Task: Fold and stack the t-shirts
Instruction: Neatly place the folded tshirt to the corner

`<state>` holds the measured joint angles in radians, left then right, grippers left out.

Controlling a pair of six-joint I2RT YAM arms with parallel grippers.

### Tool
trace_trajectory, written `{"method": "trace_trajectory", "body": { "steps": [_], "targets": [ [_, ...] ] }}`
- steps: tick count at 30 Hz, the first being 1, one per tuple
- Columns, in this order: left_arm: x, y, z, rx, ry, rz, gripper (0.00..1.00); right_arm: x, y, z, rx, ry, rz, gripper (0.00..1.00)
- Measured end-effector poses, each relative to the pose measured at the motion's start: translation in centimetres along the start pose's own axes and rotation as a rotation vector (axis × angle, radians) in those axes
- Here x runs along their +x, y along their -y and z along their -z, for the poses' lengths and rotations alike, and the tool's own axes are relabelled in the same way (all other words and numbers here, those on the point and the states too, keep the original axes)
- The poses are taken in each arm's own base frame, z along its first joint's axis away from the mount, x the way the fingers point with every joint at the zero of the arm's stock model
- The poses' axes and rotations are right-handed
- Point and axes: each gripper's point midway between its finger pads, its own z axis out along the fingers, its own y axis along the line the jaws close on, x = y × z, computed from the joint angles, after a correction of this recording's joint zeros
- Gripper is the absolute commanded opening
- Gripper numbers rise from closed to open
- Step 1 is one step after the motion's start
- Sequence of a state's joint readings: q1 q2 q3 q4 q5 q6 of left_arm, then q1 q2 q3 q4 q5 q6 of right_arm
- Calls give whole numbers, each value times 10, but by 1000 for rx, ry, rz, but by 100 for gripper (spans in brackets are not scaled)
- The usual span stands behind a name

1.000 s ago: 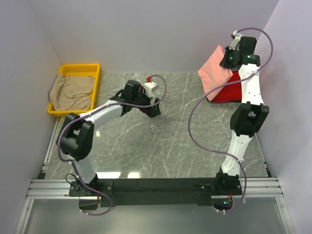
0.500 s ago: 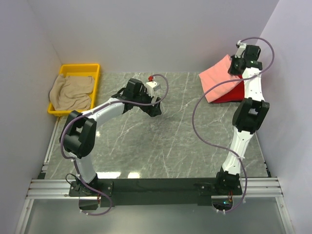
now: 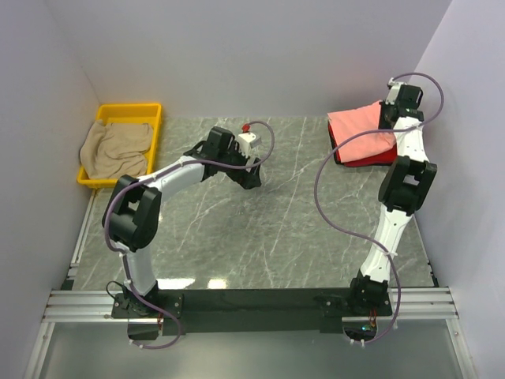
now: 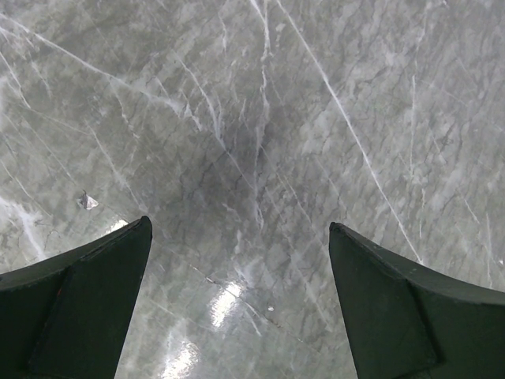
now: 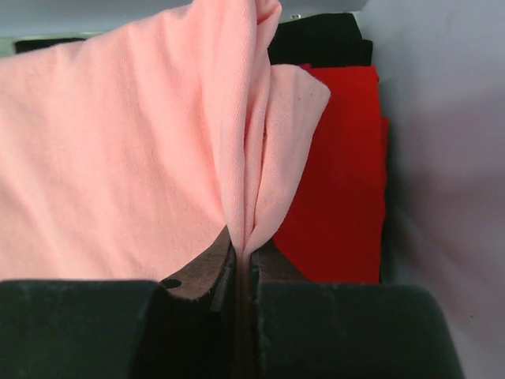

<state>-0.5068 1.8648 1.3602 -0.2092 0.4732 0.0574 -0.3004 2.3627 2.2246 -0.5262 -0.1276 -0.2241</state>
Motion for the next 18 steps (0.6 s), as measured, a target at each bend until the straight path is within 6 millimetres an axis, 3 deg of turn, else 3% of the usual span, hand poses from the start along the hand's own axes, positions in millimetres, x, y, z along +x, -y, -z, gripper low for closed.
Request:
{"method": "trace_trajectory", "body": {
  "steps": [9, 11, 12, 15, 18],
  "targets": [
    [-2, -8, 1, -10, -6, 5, 99, 25, 10, -28, 54, -30, 35, 0],
    [-2, -9, 1, -12, -7, 7, 100, 31, 13, -34, 72, -41, 39, 9],
    [-2, -10, 2, -13, -8, 9, 99, 33, 14, -36, 80, -43, 41, 23],
    [-2, -12, 3, -17, -8, 12, 99, 34, 20, -37, 111, -44, 46, 41],
    [-2, -14, 6, -23, -8, 17, 99, 30, 28, -37, 155, -29, 52, 49]
  ]
}}
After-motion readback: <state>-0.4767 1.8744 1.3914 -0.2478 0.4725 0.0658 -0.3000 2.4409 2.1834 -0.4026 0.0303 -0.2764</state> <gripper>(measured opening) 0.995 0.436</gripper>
